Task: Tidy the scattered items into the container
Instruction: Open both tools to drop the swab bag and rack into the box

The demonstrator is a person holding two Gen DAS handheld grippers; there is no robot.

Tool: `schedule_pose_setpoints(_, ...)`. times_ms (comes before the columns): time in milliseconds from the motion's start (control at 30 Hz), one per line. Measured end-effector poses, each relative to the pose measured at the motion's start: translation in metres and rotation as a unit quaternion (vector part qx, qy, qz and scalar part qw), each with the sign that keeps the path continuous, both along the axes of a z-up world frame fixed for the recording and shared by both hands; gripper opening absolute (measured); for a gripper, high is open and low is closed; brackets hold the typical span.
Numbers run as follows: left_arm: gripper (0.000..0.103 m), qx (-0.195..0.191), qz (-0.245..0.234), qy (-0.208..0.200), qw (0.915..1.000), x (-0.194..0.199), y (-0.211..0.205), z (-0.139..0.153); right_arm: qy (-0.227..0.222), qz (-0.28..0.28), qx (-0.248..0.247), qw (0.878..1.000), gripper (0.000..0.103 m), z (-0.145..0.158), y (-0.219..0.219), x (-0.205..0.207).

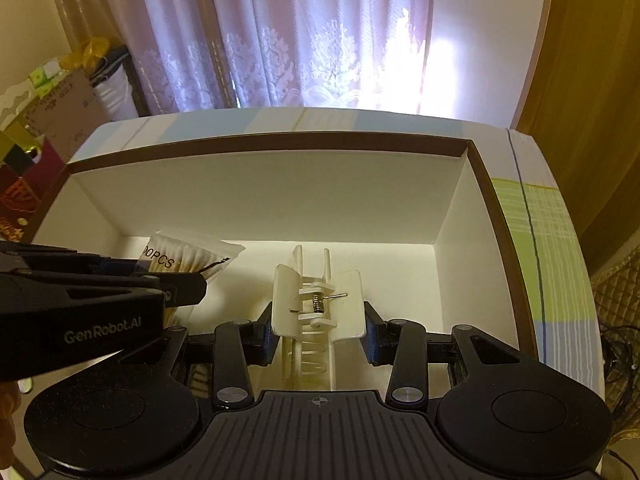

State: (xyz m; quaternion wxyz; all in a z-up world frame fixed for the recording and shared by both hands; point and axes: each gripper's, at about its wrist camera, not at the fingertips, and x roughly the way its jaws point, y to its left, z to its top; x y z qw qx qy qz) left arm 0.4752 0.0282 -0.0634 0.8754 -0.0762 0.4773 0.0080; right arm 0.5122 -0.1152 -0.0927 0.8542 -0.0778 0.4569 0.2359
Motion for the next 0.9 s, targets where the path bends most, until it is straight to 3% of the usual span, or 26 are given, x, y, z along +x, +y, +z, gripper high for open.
schedule_pose_setpoints(333, 0.023, -0.005, 0.010, 0.012, 0.9999, 0.021, 0.005, -0.013, 0.010, -0.003, -0.012, 1.000, 0.043, -0.005, 0.004, 0.012)
schedule_pose_setpoints(667, 0.038, 0.013, 0.014, 0.016, 0.9997, 0.020, 0.009, -0.010, 0.007, -0.007, -0.009, 1.000, 0.044, -0.004, 0.005, 0.013)
schedule_pose_setpoints(767, 0.038, 0.027, 0.016, 0.012, 0.9995, 0.017, 0.009, -0.006, -0.009, -0.013, -0.024, 1.000, 0.072, -0.001, 0.005, 0.011)
schedule_pose_setpoints(900, 0.042, 0.033, 0.022, 0.010, 0.9992, 0.014, 0.015, 0.001, -0.008, -0.002, -0.014, 1.000, 0.076, 0.004, 0.004, 0.009)
